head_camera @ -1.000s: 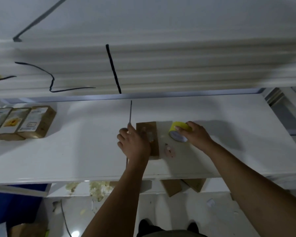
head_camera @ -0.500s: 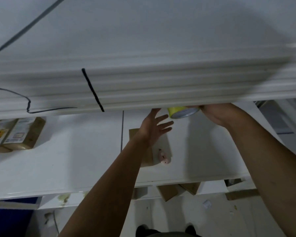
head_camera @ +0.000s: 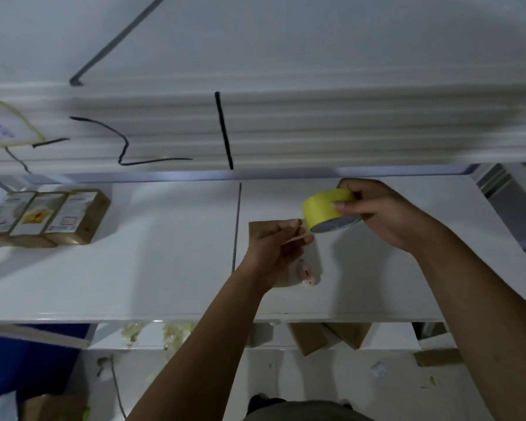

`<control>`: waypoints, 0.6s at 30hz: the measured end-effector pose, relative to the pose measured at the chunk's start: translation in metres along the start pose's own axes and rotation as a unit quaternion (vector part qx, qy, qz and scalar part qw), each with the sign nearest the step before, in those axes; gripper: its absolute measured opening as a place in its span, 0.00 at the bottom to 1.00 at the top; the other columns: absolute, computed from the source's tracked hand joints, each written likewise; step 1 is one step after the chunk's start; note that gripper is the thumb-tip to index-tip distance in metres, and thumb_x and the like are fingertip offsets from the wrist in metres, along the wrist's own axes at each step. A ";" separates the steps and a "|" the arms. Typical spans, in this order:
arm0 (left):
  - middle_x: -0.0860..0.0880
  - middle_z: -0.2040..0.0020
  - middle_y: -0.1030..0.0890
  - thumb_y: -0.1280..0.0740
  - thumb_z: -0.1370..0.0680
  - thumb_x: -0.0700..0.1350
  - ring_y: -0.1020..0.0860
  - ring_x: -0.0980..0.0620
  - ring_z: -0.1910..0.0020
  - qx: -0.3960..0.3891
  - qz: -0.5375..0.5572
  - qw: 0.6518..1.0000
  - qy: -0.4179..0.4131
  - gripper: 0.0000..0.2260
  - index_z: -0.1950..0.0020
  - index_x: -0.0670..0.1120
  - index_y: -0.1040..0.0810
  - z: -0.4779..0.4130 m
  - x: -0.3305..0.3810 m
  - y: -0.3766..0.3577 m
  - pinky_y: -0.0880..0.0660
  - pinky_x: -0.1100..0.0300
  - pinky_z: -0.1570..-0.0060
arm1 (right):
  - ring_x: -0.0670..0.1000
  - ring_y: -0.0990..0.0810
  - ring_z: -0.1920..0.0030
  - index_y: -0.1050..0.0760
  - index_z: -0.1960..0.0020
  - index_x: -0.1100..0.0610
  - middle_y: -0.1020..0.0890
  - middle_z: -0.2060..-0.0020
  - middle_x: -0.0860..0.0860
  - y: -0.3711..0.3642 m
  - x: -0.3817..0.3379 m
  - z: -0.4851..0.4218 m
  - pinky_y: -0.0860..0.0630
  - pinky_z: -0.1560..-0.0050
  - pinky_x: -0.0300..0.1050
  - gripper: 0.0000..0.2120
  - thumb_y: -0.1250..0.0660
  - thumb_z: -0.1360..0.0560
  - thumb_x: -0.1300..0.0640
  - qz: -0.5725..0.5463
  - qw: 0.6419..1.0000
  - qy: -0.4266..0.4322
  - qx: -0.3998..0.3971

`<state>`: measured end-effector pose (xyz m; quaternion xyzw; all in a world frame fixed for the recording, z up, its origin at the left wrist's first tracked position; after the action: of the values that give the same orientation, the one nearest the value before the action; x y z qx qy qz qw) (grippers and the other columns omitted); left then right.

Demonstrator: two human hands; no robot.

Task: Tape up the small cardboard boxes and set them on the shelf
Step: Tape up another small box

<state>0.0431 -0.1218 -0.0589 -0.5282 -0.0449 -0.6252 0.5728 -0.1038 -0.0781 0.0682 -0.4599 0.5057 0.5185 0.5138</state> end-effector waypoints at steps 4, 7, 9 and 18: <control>0.44 0.57 0.13 0.28 0.17 0.41 0.13 0.49 0.60 0.118 -0.074 0.989 -0.056 0.06 0.52 0.41 0.13 0.019 0.018 0.056 0.20 0.62 0.65 | 0.51 0.34 0.59 0.32 0.59 0.65 0.36 0.62 0.55 -0.028 0.020 -0.002 0.39 0.58 0.47 0.18 0.34 0.21 0.52 0.060 0.998 -0.005 -0.030; 0.44 0.60 0.11 0.26 0.19 0.40 0.13 0.51 0.63 0.232 -0.157 0.956 -0.085 0.05 0.52 0.41 0.12 0.031 0.044 0.111 0.20 0.64 0.66 | 0.51 0.32 0.62 0.30 0.60 0.67 0.33 0.66 0.56 -0.030 0.053 -0.018 0.39 0.58 0.48 0.24 0.34 0.19 0.47 0.215 0.976 -0.027 0.006; 0.45 0.60 0.11 0.25 0.20 0.41 0.12 0.51 0.62 0.274 -0.203 0.935 -0.094 0.04 0.52 0.42 0.12 0.034 0.057 0.135 0.19 0.62 0.63 | 0.50 0.28 0.65 0.27 0.63 0.60 0.28 0.68 0.51 -0.025 0.082 -0.028 0.37 0.61 0.46 0.23 0.30 0.21 0.43 0.341 0.936 -0.087 0.024; 0.53 0.62 0.12 0.29 0.19 0.39 0.14 0.58 0.67 0.338 -0.386 0.845 -0.150 0.07 0.49 0.43 0.10 0.014 0.065 0.149 0.17 0.66 0.65 | 0.57 0.23 0.61 0.30 0.65 0.51 0.25 0.67 0.50 -0.032 0.120 -0.056 0.34 0.64 0.46 0.19 0.32 0.26 0.38 0.475 0.867 -0.137 0.064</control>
<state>0.1794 -0.2070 -0.0885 -0.3291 -0.5387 -0.6553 0.4149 -0.0805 -0.1273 -0.0564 -0.0544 0.6197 0.7242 0.2974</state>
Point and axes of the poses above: each hand's wrist, its own z-axis away from the middle knuckle, its own y-axis out of the back of the hand, x = y × z, the point moved 10 cm from there along -z, towards the middle knuckle
